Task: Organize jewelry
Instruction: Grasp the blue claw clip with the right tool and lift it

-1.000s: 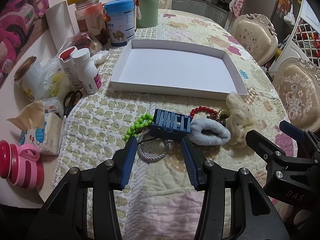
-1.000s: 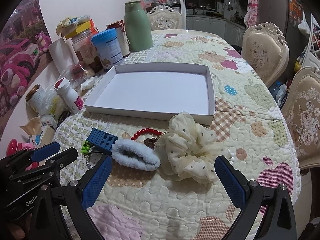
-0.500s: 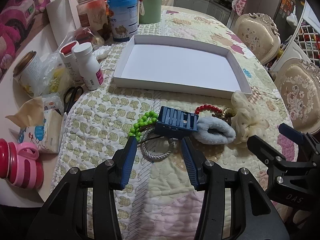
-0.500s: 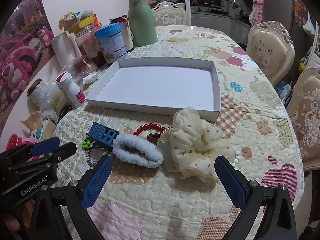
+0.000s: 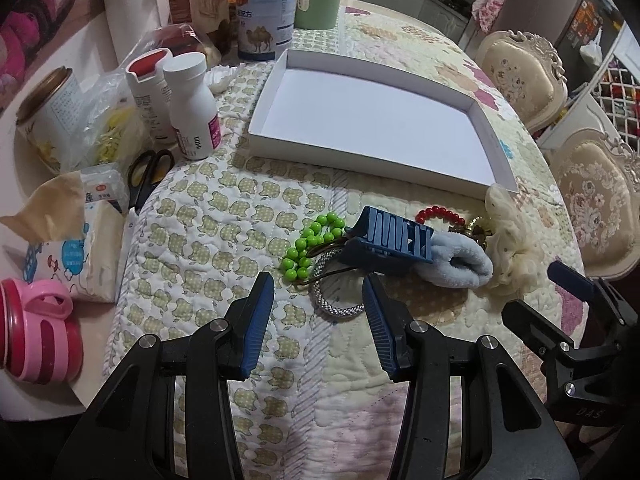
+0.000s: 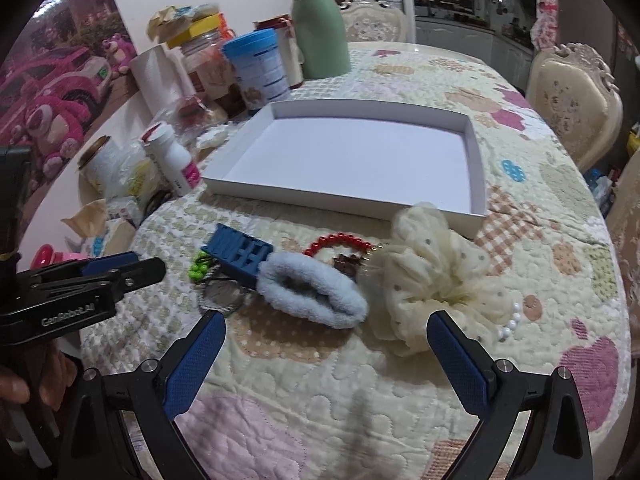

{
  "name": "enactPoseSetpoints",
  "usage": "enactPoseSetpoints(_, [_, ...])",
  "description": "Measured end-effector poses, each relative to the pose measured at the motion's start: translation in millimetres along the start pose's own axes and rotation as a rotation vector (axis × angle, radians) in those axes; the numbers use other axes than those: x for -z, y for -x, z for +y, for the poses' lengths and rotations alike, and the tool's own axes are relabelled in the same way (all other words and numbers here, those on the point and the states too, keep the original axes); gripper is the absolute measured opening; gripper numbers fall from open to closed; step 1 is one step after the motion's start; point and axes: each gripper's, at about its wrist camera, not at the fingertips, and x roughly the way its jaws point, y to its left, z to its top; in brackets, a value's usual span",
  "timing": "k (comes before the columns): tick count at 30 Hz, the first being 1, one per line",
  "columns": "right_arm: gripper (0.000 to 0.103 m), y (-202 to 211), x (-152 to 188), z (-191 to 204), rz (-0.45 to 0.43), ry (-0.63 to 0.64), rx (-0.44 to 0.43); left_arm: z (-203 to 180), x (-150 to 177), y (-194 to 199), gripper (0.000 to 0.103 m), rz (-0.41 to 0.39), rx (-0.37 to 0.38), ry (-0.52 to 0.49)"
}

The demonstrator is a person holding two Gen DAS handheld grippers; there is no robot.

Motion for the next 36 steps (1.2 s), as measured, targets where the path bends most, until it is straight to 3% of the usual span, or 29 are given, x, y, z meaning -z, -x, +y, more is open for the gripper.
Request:
enactPoseSetpoints(7, [0.100,-8,-7,16,0.005,0.098,-0.053,10,-4,-13,0.046,0.057,0.047,0.013])
enactPoseSetpoints(10, [0.100,-16,-12,24,0.015,0.173,-0.086,13,-4,-18,0.055,0.083,0.055,-0.012])
enactPoseSetpoints(15, [0.100,-35,-27,34,0.040,0.295,-0.109,22,-1,-24,0.055,0.112,0.053,-0.039])
enactPoseSetpoints(22, [0.100,-71,-48,48,0.099,0.423,-0.143,46,0,-32,0.055,0.144,0.063,-0.002])
enactPoseSetpoints(23, [0.098,-77,-49,51,0.108,0.443,-0.141,48,-1,-33,0.055,0.146,0.066,0.001])
enactPoseSetpoints(25, [0.077,-91,-50,57,0.132,0.479,-0.134,52,-2,-36,0.055,0.149,0.071,-0.001])
enactPoseSetpoints(27, [0.037,-102,-50,57,0.163,0.473,-0.153,54,-4,-39,0.055,0.153,0.074,-0.012])
enactPoseSetpoints(34, [0.031,-97,-49,36,0.123,0.315,-0.207,61,-10,-50,0.055,0.169,0.102,0.008])
enactPoseSetpoints(36, [0.025,-89,-53,22,0.101,0.250,-0.215,60,-13,-52,0.055,0.168,0.113,0.007])
